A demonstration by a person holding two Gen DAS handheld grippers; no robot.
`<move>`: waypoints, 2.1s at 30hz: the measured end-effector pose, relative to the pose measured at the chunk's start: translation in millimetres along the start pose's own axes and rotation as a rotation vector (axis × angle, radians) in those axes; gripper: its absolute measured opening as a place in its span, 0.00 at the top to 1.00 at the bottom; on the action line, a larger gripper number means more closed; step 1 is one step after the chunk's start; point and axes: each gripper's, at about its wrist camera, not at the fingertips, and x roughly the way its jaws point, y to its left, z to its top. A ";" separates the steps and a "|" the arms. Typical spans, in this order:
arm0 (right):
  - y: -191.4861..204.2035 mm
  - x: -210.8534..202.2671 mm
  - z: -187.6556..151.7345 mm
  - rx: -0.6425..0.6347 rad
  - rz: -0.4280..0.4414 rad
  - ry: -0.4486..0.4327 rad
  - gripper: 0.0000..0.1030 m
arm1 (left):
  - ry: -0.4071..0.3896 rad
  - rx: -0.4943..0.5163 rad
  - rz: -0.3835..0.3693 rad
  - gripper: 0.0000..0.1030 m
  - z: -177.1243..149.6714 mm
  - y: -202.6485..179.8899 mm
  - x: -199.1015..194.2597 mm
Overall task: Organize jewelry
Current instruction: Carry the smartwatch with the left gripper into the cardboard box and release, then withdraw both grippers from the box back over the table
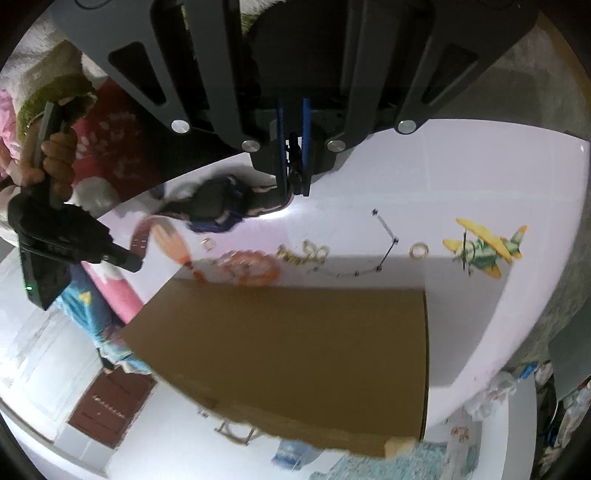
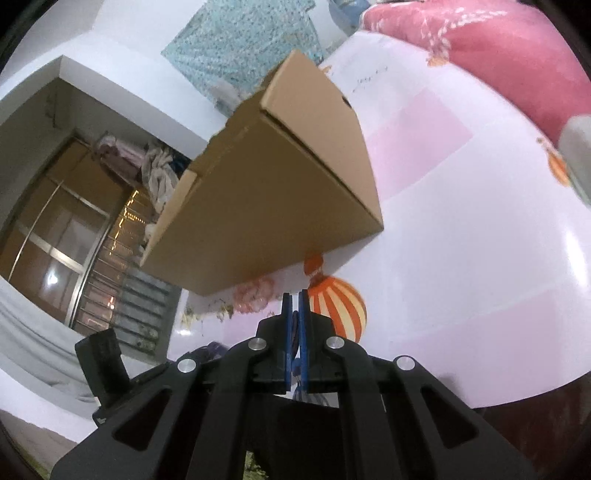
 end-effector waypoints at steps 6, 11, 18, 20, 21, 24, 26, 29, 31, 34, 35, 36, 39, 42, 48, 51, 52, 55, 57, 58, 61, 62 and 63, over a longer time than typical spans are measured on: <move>20.4 -15.6 3.1 -0.034 0.009 -0.043 0.97 | -0.050 0.023 -0.044 0.96 10.0 -16.5 -30.1; 44.8 -45.4 17.4 -0.070 0.036 -0.095 0.97 | -0.103 0.052 -0.114 0.96 33.1 -33.4 -63.5; 99.4 -71.4 65.1 -0.170 0.093 -0.151 0.97 | -0.183 0.127 -0.205 0.96 89.5 -52.1 -100.2; 110.2 -70.5 89.9 -0.195 0.116 -0.158 0.97 | -0.191 0.144 -0.214 0.96 111.1 -53.9 -98.4; 111.9 -68.7 98.9 -0.200 0.116 -0.158 0.97 | -0.192 0.142 -0.206 0.96 121.1 -54.0 -94.2; 116.2 -45.9 139.1 -0.202 0.086 -0.120 0.97 | -0.163 0.126 -0.197 0.96 155.8 -50.3 -73.9; 114.6 -30.4 159.7 -0.189 0.064 -0.087 0.97 | -0.119 0.105 -0.199 0.96 177.6 -45.5 -53.7; 109.8 -1.4 190.9 -0.176 -0.010 -0.034 0.97 | -0.044 0.065 -0.195 0.96 202.1 -37.1 -19.4; 104.7 19.6 206.2 -0.169 -0.060 0.014 0.97 | 0.019 0.037 -0.193 0.96 216.3 -27.4 4.5; 94.4 48.2 220.0 -0.155 -0.129 0.073 0.97 | 0.131 -0.019 -0.177 0.96 231.8 -11.5 46.7; 88.7 59.4 224.4 -0.147 -0.159 0.091 0.97 | 0.168 -0.037 -0.168 0.96 237.1 -6.7 61.4; 85.4 67.1 228.2 -0.146 -0.180 0.104 0.97 | 0.193 -0.046 -0.155 0.96 240.7 -3.0 71.1; 77.7 87.4 240.2 -0.158 -0.240 0.139 0.95 | 0.261 -0.050 -0.099 0.96 252.0 2.6 98.6; 74.7 92.0 249.8 -0.166 -0.262 0.135 0.92 | 0.314 -0.047 -0.037 0.77 259.1 7.7 117.9; 67.4 70.4 264.2 -0.153 -0.253 0.059 0.74 | 0.303 -0.086 -0.031 0.65 262.1 18.6 117.4; 64.4 53.6 268.2 -0.146 -0.250 0.017 0.72 | 0.265 -0.088 -0.021 0.63 262.4 18.5 108.0; 63.8 47.8 268.2 -0.143 -0.246 0.004 0.72 | 0.255 -0.091 -0.019 0.62 263.7 19.6 103.2; 65.7 25.2 264.2 -0.154 -0.244 -0.038 0.65 | 0.206 -0.086 -0.015 0.58 268.5 17.5 85.2; 70.2 5.6 257.8 -0.179 -0.254 -0.073 0.59 | 0.163 -0.078 -0.009 0.54 268.5 15.9 64.3; 73.7 -7.9 251.8 -0.195 -0.258 -0.095 0.56 | 0.146 -0.077 -0.012 0.52 268.5 15.1 55.5; 81.4 -43.2 230.2 -0.222 -0.258 -0.144 0.43 | 0.063 -0.060 -0.041 0.47 257.2 10.4 7.3; 83.3 -52.4 223.2 -0.229 -0.256 -0.156 0.38 | 0.039 -0.048 -0.045 0.44 252.6 6.6 -5.5; 85.6 -63.2 212.9 -0.234 -0.256 -0.170 0.33 | 0.018 -0.036 -0.048 0.40 246.2 4.1 -18.4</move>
